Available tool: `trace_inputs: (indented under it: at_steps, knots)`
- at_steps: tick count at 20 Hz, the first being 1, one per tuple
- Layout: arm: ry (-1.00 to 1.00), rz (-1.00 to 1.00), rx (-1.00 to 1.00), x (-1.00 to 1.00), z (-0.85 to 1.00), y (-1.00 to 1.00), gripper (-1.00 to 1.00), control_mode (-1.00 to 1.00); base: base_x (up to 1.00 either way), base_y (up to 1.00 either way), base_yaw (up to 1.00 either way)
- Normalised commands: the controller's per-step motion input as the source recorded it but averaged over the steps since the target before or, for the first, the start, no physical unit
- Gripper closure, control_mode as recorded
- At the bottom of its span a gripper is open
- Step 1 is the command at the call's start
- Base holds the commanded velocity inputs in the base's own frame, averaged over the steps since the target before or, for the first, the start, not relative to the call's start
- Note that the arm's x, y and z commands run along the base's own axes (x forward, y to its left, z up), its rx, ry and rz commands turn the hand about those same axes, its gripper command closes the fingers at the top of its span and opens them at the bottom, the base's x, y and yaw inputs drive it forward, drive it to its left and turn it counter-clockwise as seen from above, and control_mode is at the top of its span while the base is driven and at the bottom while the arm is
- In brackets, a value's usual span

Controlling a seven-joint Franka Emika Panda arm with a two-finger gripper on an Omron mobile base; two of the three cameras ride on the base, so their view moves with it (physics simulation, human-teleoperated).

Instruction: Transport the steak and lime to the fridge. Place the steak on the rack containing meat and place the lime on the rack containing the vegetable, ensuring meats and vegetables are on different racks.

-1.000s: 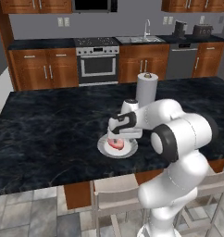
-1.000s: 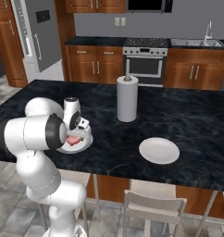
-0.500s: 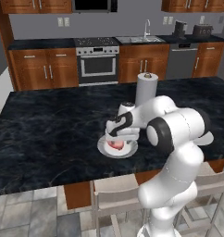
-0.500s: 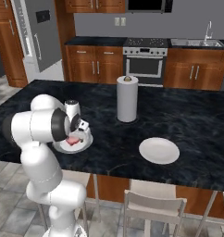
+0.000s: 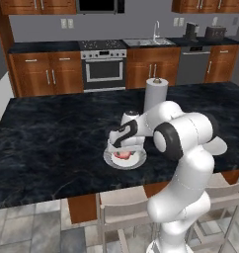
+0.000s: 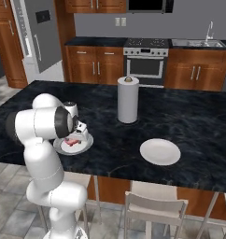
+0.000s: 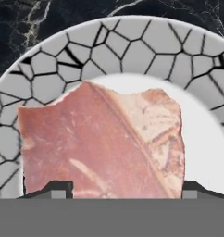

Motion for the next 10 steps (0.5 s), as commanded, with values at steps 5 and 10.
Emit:
trace_inputs:
  at_steps: [5, 10]
  knots:
    - [0.0, 0.0, 0.0, 0.16, -0.54, 0.38, 1.0, -1.0, 0.0, 0.0, 0.0]
    - [0.0, 0.0, 0.0, 0.05, -0.35, 0.19, 1.0, -1.0, 0.0, 0.0, 0.0]
